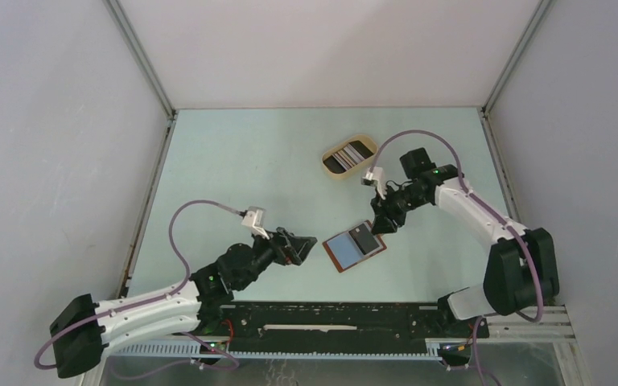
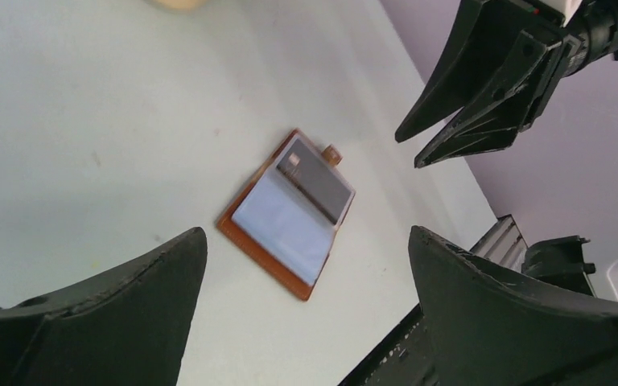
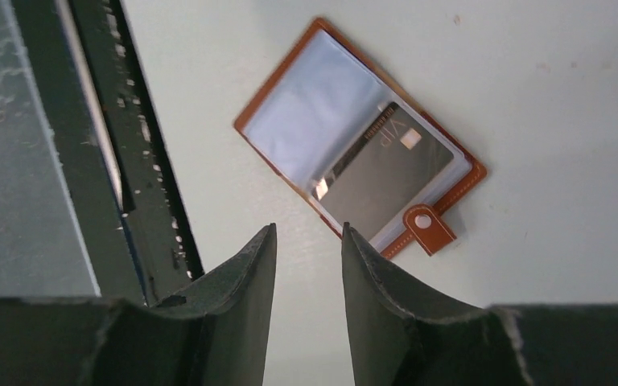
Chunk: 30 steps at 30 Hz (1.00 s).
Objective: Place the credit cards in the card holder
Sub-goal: Close the card holder at the center of the board.
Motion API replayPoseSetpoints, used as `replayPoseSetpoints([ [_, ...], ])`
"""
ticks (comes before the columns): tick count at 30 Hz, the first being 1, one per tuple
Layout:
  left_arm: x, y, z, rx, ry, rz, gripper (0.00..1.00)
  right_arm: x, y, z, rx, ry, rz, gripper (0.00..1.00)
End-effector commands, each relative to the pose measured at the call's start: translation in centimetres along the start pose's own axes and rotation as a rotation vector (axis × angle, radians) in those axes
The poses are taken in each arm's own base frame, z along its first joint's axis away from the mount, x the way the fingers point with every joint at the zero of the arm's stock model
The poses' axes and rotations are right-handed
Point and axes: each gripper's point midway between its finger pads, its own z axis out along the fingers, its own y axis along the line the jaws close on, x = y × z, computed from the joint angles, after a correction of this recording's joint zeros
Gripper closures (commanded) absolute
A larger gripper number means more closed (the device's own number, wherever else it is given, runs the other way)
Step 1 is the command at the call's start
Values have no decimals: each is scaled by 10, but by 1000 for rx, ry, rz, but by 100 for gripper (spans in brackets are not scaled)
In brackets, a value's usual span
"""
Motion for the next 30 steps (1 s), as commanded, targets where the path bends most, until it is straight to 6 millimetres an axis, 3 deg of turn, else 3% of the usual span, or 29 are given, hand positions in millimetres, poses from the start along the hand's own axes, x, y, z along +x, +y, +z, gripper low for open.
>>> replayPoseSetpoints([
  [1,16,7,-3,-6,22,-185,3,19,-30,11,163,132,122,57],
  [12,68,3,21,-80,183,-352,27,58,-47,34,182,319,302,62],
  [30,116,6,53,-166,301,-454,25,84,-65,43,197,394,389,60],
])
